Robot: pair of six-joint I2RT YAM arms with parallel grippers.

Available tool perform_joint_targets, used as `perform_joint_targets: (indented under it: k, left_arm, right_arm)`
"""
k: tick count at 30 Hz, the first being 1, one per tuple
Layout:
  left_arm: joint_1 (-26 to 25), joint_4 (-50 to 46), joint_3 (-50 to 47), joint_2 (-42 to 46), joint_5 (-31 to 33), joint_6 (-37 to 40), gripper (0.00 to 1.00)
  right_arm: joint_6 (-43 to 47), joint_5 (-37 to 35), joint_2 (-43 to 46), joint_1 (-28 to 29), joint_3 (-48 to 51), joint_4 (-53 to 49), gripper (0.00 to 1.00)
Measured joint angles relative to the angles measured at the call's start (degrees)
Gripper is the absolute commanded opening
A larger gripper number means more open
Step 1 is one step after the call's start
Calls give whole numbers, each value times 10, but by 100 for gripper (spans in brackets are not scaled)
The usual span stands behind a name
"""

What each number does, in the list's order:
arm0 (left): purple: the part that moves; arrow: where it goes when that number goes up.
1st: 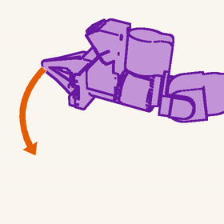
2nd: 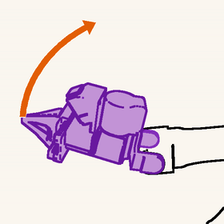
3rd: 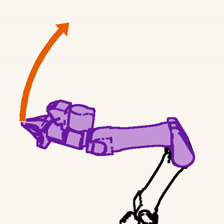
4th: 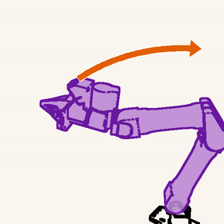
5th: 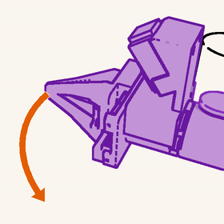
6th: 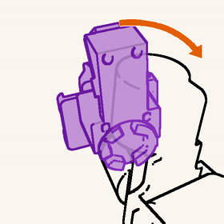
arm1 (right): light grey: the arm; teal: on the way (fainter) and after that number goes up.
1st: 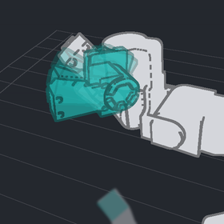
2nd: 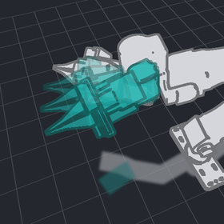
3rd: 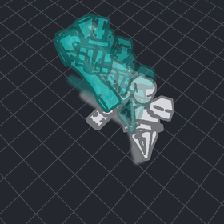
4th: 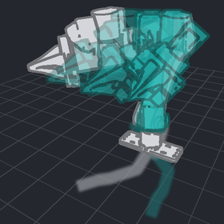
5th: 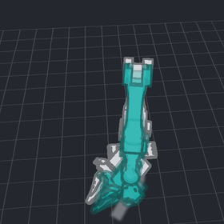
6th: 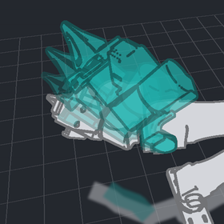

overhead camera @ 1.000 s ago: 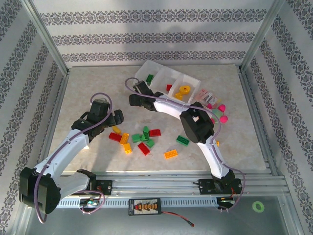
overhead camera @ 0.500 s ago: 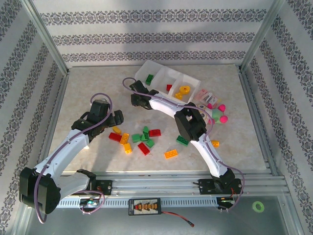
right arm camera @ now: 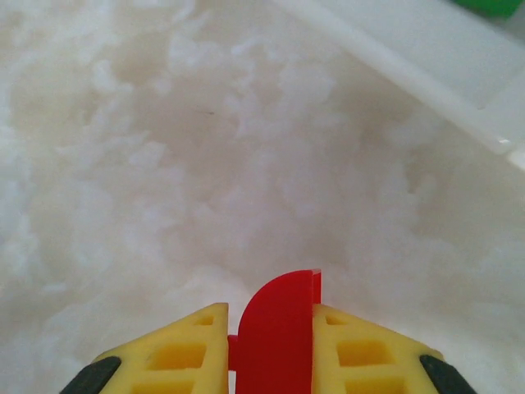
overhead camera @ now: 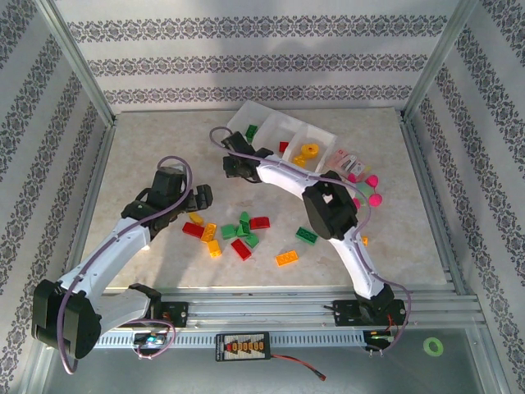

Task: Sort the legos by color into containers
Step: Pick up the lego from the top-center of the table, then place the lego in the container.

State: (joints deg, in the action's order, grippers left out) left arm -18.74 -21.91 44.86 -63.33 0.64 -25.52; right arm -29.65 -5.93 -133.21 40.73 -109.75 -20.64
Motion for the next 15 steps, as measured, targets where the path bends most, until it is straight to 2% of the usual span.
perform_joint_targets:
  k: [9,15]
  left_arm:
    - [-79,105,-45,-3,-28,89,99]
    - [-119,185,-46,-36,-57,127,99]
  right_arm:
    - [-3,-4,208,-26,175,72,19]
    - [1,-10,242,-102,204,98,19]
